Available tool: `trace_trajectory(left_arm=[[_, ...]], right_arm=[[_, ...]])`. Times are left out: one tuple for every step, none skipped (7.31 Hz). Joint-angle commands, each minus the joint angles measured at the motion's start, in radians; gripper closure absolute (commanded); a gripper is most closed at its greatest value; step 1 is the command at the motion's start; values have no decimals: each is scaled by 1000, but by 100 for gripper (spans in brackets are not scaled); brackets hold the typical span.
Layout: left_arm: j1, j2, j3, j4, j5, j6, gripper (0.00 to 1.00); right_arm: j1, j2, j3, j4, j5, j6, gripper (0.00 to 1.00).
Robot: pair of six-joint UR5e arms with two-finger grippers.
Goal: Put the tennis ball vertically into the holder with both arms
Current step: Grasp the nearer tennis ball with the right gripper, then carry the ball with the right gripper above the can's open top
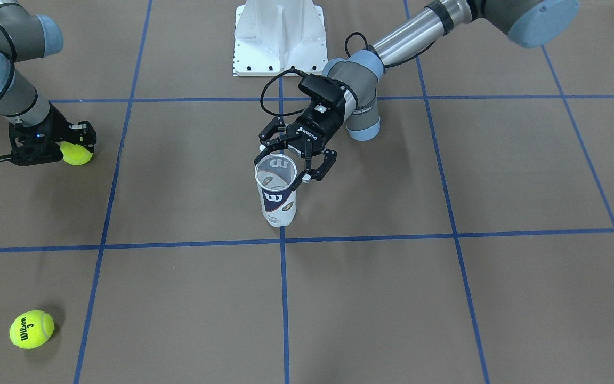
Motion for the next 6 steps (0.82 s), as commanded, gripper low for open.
trace_trajectory(left_arm=[[8, 0, 1, 0, 2, 0, 12], [8, 0, 1, 0, 2, 0, 12], [8, 0, 1, -2, 2, 0, 13], [8, -1, 0, 0, 2, 0, 15], [8, 0, 0, 0, 2, 0, 16], [6, -1, -2, -2, 2, 0, 18]], right_arm=[[3, 4, 41, -8, 19, 1, 100], [23, 51, 54, -27, 29, 27, 100], [26, 178, 51, -113, 49, 134, 100], [31, 346, 51, -262, 51, 185, 100], [45, 487, 51, -411, 54, 203, 100], [60, 552, 51, -458, 60, 214, 100]])
